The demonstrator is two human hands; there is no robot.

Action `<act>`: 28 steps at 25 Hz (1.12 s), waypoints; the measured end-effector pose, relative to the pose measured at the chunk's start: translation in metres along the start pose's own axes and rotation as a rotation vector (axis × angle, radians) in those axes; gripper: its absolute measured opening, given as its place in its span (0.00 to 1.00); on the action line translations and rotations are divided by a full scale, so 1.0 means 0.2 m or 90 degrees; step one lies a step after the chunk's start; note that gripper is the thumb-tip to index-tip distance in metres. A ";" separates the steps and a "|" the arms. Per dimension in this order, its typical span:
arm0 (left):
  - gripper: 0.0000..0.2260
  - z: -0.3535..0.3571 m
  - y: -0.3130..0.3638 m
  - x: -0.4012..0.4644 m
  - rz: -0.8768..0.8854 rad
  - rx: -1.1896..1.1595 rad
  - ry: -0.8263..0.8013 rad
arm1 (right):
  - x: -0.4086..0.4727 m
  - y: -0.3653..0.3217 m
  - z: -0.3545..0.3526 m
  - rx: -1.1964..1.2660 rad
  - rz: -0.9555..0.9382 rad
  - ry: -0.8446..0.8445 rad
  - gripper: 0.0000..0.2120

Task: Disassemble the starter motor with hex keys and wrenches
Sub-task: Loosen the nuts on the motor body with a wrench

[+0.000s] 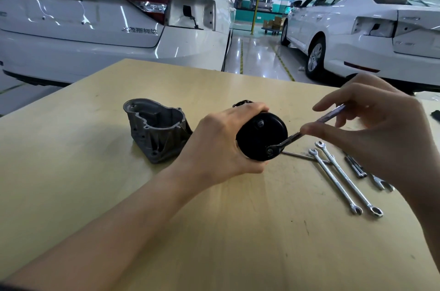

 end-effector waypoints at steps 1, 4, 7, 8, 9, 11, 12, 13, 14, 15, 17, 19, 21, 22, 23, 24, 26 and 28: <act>0.32 0.02 0.01 0.00 0.014 0.012 -0.018 | 0.00 -0.01 0.02 -0.022 -0.019 -0.021 0.10; 0.31 0.04 0.02 -0.01 0.028 0.032 -0.052 | 0.00 0.02 0.07 -0.096 -0.020 -0.089 0.07; 0.31 -0.05 -0.03 0.02 -0.028 -0.007 0.032 | 0.00 0.06 0.03 0.045 0.027 -0.041 0.04; 0.30 -0.10 -0.05 0.03 -0.051 -0.027 0.079 | 0.00 0.08 0.00 0.113 0.044 0.004 0.04; 0.30 -0.14 -0.08 0.03 -0.075 -0.047 0.123 | 0.00 0.09 -0.02 0.169 0.072 0.049 0.05; 0.29 -0.22 -0.11 0.02 -0.113 -0.074 0.195 | -0.02 0.16 0.00 0.257 0.170 0.106 0.08; 0.28 -0.25 -0.12 0.02 -0.123 -0.082 0.222 | -0.03 0.21 0.04 0.306 0.231 0.108 0.10; 0.27 -0.27 -0.12 0.01 -0.129 -0.087 0.245 | -0.05 0.25 0.10 0.364 0.286 0.096 0.11; 0.26 -0.29 -0.13 0.01 -0.133 -0.088 0.264 | -0.06 0.27 0.15 0.434 0.330 0.081 0.10; 0.25 -0.30 -0.13 0.00 -0.134 -0.084 0.277 | -0.07 0.28 0.20 0.513 0.364 0.073 0.08; 0.25 -0.34 -0.12 0.00 -0.137 -0.063 0.293 | -0.08 0.27 0.26 0.670 0.413 0.090 0.04; 0.24 -0.37 -0.14 -0.01 -0.159 -0.063 0.317 | -0.08 0.27 0.28 0.799 0.430 0.130 0.06; 0.22 -0.40 -0.17 -0.02 -0.196 -0.090 0.351 | -0.08 0.29 0.26 0.874 0.435 0.180 0.07; 0.20 -0.42 -0.19 -0.02 -0.212 -0.106 0.368 | -0.08 0.30 0.25 0.892 0.440 0.204 0.07; 0.19 -0.43 -0.20 -0.03 -0.224 -0.120 0.381 | -0.08 0.31 0.24 0.902 0.448 0.225 0.07; 0.18 -0.43 -0.21 -0.04 -0.231 -0.130 0.390 | -0.09 0.32 0.24 0.908 0.454 0.239 0.07; 0.18 -0.43 -0.20 -0.04 -0.225 -0.122 0.385 | -0.09 0.32 0.26 0.923 0.457 0.247 0.08; 0.21 -0.40 -0.15 -0.03 -0.197 -0.090 0.355 | -0.07 0.31 0.28 0.941 0.447 0.230 0.08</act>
Point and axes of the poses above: each hand's wrist, its own x-axis towards the middle knuckle, its own z-axis out of the palm, y = z × x, the point moved 10 cm from there along x, towards the middle knuckle, and after that the axes turned 1 degree about -y, right-handed, at the moved point
